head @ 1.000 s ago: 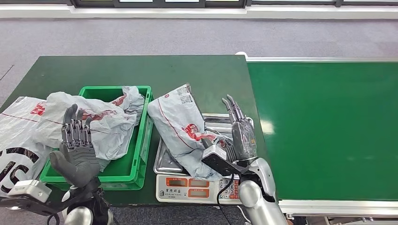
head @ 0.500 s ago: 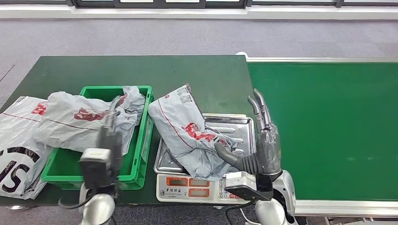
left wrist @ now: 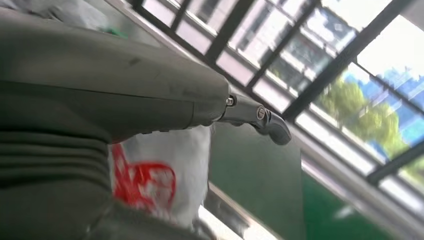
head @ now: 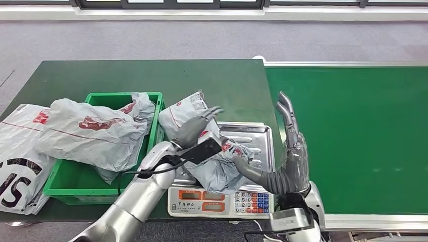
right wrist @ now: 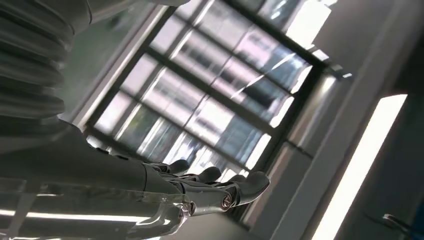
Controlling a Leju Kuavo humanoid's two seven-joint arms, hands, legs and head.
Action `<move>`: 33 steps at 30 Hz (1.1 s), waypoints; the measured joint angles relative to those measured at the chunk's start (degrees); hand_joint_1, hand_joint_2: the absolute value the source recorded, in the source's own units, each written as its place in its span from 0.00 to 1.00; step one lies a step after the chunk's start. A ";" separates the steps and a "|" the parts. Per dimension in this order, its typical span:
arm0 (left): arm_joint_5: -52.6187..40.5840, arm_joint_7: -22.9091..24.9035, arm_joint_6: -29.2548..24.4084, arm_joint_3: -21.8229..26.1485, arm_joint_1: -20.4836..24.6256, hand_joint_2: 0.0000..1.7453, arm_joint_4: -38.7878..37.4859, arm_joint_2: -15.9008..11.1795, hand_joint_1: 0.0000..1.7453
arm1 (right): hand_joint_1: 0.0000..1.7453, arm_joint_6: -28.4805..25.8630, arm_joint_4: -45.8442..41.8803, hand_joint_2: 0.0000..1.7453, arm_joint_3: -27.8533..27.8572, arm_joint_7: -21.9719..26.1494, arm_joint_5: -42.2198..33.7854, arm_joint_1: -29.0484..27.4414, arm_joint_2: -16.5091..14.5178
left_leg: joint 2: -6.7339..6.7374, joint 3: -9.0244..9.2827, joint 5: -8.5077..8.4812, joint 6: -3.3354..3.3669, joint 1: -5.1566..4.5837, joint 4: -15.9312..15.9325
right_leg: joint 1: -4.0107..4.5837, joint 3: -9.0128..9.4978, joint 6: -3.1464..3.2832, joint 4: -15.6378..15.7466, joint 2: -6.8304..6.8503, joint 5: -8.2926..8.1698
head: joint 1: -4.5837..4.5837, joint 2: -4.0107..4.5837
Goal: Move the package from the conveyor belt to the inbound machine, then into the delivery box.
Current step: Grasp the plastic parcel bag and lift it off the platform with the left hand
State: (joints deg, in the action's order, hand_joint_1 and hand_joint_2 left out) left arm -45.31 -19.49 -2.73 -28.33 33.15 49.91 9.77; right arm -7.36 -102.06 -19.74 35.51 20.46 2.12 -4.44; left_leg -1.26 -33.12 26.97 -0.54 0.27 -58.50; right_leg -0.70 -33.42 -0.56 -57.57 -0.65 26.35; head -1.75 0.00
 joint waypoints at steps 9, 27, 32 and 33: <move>-0.36 -1.33 3.15 -6.74 7.37 1.00 -13.91 3.62 0.00 | 0.00 10.71 0.20 1.00 -0.03 3.46 -11.89 2.26 0.26 | 0.00 -0.02 0.00 0.00 -0.02 0.01 | -0.02 -0.03 -0.02 0.00 -0.01 -0.01 | 0.01 0.00; -4.92 -3.93 15.49 -21.79 13.48 1.00 -24.22 5.65 1.00 | 0.00 14.13 2.28 1.00 0.56 3.26 -11.41 4.23 -0.35 | -0.13 0.02 -0.03 0.04 -0.02 0.03 | -0.02 0.12 -0.02 -0.01 0.11 -0.01 | 0.00 0.00; -5.42 -3.76 14.32 -24.07 14.53 1.00 -24.74 5.00 1.00 | 0.00 14.72 2.64 1.00 1.05 3.07 -11.01 4.76 -0.85 | -0.13 0.05 -0.07 0.03 -0.02 0.03 | -0.02 0.15 -0.02 -0.01 0.12 -0.01 | 0.00 0.00; -5.46 -3.32 13.13 -24.44 14.60 1.00 -24.75 4.81 1.00 | 0.00 14.88 2.65 1.00 1.21 3.03 -10.96 4.86 -0.93 | -0.13 0.05 -0.08 0.02 -0.02 0.03 | -0.02 0.15 -0.02 -0.01 0.12 -0.01 | 0.00 0.00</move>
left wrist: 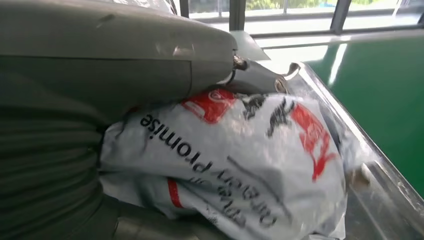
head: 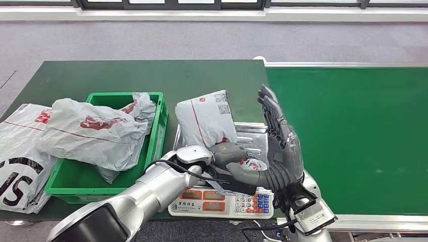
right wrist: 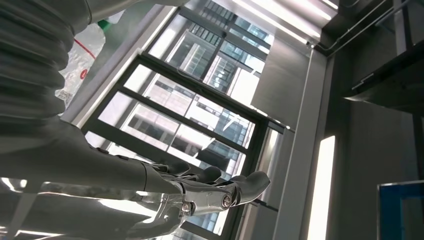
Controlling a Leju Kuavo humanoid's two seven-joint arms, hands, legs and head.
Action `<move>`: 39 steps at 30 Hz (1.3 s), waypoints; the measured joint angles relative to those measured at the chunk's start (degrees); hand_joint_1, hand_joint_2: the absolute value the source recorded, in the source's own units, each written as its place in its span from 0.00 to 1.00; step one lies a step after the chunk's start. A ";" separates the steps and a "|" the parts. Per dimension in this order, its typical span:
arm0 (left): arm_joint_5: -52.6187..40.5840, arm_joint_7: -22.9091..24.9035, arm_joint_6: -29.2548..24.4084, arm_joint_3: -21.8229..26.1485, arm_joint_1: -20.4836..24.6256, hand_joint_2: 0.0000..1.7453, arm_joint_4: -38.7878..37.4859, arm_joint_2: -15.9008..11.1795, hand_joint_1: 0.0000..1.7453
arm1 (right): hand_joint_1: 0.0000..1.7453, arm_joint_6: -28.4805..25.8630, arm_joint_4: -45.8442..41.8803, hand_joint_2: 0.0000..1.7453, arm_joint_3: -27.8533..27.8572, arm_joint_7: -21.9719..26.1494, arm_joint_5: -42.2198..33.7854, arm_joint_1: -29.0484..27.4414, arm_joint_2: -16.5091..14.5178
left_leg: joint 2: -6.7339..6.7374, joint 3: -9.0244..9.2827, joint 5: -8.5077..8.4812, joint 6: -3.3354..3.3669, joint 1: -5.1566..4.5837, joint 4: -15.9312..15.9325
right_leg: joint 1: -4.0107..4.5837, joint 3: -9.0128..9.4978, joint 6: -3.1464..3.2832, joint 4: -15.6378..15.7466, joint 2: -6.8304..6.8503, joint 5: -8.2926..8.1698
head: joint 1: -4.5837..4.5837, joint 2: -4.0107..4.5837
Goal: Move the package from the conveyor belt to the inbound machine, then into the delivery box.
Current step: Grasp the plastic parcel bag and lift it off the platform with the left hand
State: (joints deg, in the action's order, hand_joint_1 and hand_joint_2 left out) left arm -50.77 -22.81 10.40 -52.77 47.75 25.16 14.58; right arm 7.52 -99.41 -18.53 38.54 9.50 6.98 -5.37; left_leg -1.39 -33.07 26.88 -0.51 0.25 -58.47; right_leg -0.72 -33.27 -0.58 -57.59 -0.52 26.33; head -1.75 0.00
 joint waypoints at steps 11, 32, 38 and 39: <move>0.87 4.76 -10.98 -0.54 0.82 1.00 3.31 -4.22 1.00 | 0.00 0.90 0.00 1.00 0.76 -0.38 0.49 0.04 -0.39 | 0.02 -0.02 -0.09 -0.07 0.00 0.00 | 0.01 -0.12 0.05 -0.11 -0.03 -0.07 | 0.00 0.00; 0.98 6.40 -14.64 -0.43 0.68 1.00 5.32 -6.02 1.00 | 0.00 1.07 0.00 1.00 0.83 -0.40 0.48 0.05 -0.53 | 0.05 -0.09 -0.09 -0.08 0.00 0.00 | 0.00 -0.18 0.05 -0.13 -0.03 -0.07 | 0.00 0.00; -9.58 14.55 -25.81 3.04 -2.02 1.00 15.63 -11.36 1.00 | 0.00 1.19 0.00 1.00 0.92 -0.84 0.48 0.09 -0.57 | 0.07 -0.11 -0.10 -0.08 0.01 0.00 | 0.01 -0.25 0.06 -0.19 -0.05 -0.06 | 0.00 0.00; -14.07 16.93 -28.57 4.16 -3.14 1.00 18.33 -12.44 1.00 | 0.00 1.21 0.00 1.00 1.01 -0.95 0.48 0.06 -0.66 | 0.07 -0.12 -0.10 -0.09 0.01 0.01 | 0.01 -0.27 0.07 -0.20 -0.06 -0.06 | 0.00 0.00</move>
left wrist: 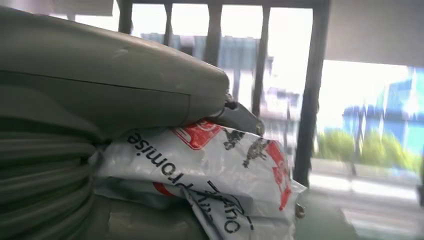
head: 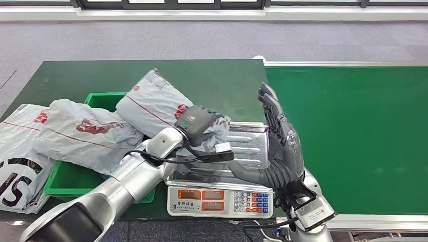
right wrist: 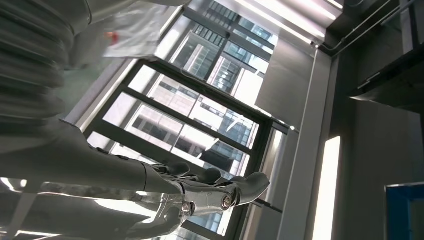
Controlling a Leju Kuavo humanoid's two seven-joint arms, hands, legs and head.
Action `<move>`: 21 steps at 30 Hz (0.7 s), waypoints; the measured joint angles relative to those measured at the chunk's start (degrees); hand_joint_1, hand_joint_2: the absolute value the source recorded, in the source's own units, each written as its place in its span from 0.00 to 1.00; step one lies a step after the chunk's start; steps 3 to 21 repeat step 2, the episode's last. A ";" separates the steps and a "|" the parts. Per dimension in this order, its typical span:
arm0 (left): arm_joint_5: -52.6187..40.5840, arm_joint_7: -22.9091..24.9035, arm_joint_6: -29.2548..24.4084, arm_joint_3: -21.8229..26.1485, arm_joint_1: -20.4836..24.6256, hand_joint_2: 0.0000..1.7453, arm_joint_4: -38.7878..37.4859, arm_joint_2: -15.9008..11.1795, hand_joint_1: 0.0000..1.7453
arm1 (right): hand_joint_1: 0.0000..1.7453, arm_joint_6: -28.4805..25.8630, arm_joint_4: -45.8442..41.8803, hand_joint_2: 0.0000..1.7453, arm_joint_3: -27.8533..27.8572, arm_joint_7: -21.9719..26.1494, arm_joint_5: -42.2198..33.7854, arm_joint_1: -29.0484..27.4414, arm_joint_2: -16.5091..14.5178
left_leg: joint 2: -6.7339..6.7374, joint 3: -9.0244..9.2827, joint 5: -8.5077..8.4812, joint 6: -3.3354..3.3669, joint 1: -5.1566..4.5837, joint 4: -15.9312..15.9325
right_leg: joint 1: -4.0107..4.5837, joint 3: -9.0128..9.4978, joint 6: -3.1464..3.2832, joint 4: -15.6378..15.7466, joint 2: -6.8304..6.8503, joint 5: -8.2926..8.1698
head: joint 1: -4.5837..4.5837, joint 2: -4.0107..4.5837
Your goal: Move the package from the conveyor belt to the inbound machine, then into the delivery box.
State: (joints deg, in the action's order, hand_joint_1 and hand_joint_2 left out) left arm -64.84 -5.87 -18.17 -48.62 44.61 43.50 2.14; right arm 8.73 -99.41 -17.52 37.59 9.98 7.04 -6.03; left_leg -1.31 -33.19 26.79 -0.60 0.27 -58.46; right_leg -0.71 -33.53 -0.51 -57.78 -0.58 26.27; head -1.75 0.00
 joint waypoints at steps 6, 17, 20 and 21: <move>-7.68 3.92 -4.65 1.95 -1.85 1.00 4.56 -1.62 1.00 | 0.00 0.12 0.00 1.00 0.16 -0.13 0.01 -0.05 -0.20 | 0.00 -0.03 0.00 0.00 0.01 0.00 | 0.00 -0.03 0.01 -0.03 -0.01 0.01 | 0.00 0.00; -7.68 3.92 -4.65 1.95 -1.85 1.00 4.56 -1.62 1.00 | 0.00 0.12 0.00 1.00 0.16 -0.13 0.01 -0.05 -0.20 | 0.00 -0.03 0.00 0.00 0.01 0.00 | 0.00 -0.03 0.01 -0.03 -0.01 0.01 | 0.00 0.00; -7.68 3.92 -4.65 1.95 -1.85 1.00 4.56 -1.62 1.00 | 0.00 0.12 0.00 1.00 0.16 -0.13 0.01 -0.05 -0.20 | 0.00 -0.03 0.00 0.00 0.01 0.00 | 0.00 -0.03 0.01 -0.03 -0.01 0.01 | 0.00 0.00; -7.68 3.92 -4.65 1.95 -1.85 1.00 4.56 -1.62 1.00 | 0.00 0.12 0.00 1.00 0.16 -0.13 0.01 -0.05 -0.20 | 0.00 -0.03 0.00 0.00 0.01 0.00 | 0.00 -0.03 0.01 -0.03 -0.01 0.01 | 0.00 0.00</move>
